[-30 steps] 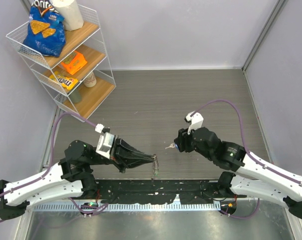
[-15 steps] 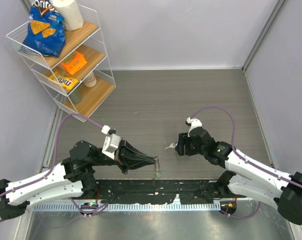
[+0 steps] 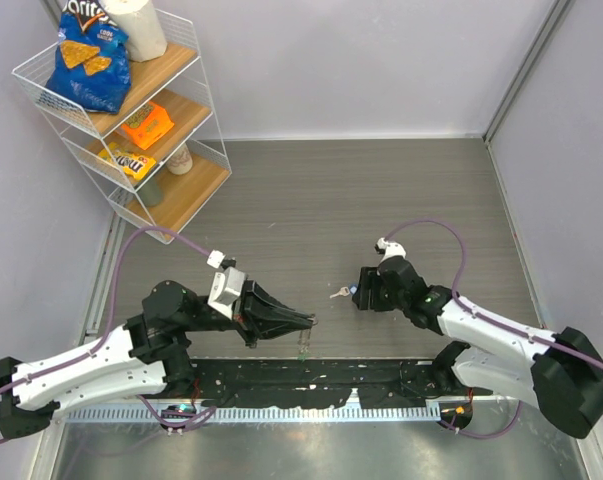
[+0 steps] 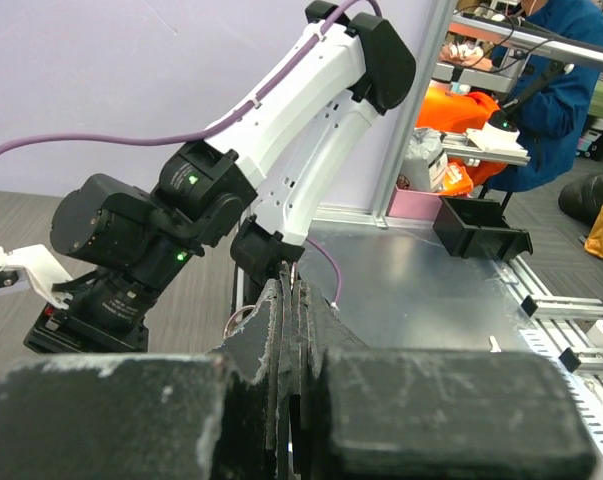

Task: Put the keys on the keyring

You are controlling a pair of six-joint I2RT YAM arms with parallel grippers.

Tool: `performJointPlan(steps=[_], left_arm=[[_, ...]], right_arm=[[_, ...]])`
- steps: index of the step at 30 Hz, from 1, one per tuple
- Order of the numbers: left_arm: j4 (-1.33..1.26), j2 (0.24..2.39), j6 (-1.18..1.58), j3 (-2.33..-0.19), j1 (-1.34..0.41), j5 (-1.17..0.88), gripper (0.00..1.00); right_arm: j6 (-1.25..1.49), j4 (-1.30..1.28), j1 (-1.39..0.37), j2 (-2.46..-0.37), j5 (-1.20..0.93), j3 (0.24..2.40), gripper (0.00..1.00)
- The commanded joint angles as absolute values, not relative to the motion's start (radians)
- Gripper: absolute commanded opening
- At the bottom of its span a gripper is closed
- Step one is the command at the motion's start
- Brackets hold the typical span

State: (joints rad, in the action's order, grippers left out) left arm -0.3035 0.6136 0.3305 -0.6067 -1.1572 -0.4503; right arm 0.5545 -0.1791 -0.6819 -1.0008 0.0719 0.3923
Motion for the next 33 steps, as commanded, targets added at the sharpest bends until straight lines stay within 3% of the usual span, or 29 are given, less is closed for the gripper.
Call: performJointPlan(steps=[1, 10, 21, 29, 33], left_arm=[[-0.33, 0.618, 0.311, -0.632, -1.16, -0.453, 0.0], [-0.322, 0.615, 0.307, -0.629, -1.16, -0.439, 0.0], [-0.327, 0.611, 0.311, -0.623, -1.16, -0.436, 0.0], [-0.327, 0.603, 0.313, -0.62, -1.16, -0.428, 0.0], [-0.324, 0.604, 0.311, -0.621, -1.158, -0.423, 0.0]], right_arm=[[0.578, -0.038, -0.664, -1.064, 0.074, 0.393, 0.58], [0.571, 0.089, -0.647, -1.115, 0.072, 0.359, 0.36], [0.569, 0.138, -0.646, -1.154, 0.025, 0.362, 0.26], [0.528, 0.127, -0.647, -1.183, 0.026, 0.37, 0.05], [0.503, 0.135, -0.669, -1.169, 0.047, 0.367, 0.06]])
